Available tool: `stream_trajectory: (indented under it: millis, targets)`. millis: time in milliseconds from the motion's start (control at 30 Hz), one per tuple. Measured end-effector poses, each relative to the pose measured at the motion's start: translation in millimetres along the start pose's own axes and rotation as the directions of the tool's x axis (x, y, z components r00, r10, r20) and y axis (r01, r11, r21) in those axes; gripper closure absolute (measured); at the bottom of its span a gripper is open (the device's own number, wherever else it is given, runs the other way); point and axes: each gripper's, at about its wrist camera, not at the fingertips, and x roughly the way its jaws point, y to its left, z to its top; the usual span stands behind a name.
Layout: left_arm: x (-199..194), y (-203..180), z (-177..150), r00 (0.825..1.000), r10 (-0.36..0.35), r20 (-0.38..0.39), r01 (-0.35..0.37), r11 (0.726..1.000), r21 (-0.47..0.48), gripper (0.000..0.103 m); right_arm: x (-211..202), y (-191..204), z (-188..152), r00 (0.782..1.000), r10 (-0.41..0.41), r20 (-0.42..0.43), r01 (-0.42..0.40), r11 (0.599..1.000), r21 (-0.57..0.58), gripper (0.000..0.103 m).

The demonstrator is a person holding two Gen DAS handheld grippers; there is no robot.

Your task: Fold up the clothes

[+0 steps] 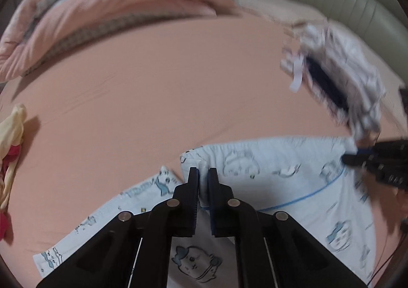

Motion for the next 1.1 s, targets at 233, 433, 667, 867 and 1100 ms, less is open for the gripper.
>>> stream_trajectory:
  millis: [233, 433, 667, 867, 1100]
  targets:
    - [-15.9, 11.5, 12.2, 0.992, -0.086, 0.096, 0.092, 0.994, -0.06, 0.097, -14.1, -8.4, 8.7, 0.994, 0.037, 0.1, -0.046, 0.995, 0.089, 0.099]
    - [47.1, 21.5, 23.5, 0.989, -0.145, -0.013, 0.14, 0.973, -0.181, 0.094, -13.8, -17.7, 14.3, 0.99, 0.043, 0.137, -0.065, 0.985, 0.16, 0.099]
    - [13.8, 36.1, 23.9, 0.98, -0.184, 0.077, 0.197, 0.952, -0.233, 0.063, -15.4, -18.0, 21.3, 0.99, -0.061, 0.128, 0.039, 0.984, 0.172, 0.08]
    - [22.2, -3.6, 0.7, 0.993, -0.112, -0.042, 0.113, 0.994, 0.011, 0.095, 9.3, -9.4, 29.5, 0.998, 0.051, -0.02, -0.048, 0.991, 0.123, 0.066]
    - [29.1, -3.4, 18.6, 0.999, -0.013, 0.03, 0.014, 1.0, -0.019, 0.096, 16.8, -4.2, 43.9, 0.987, -0.104, 0.124, 0.09, 0.989, 0.113, 0.102]
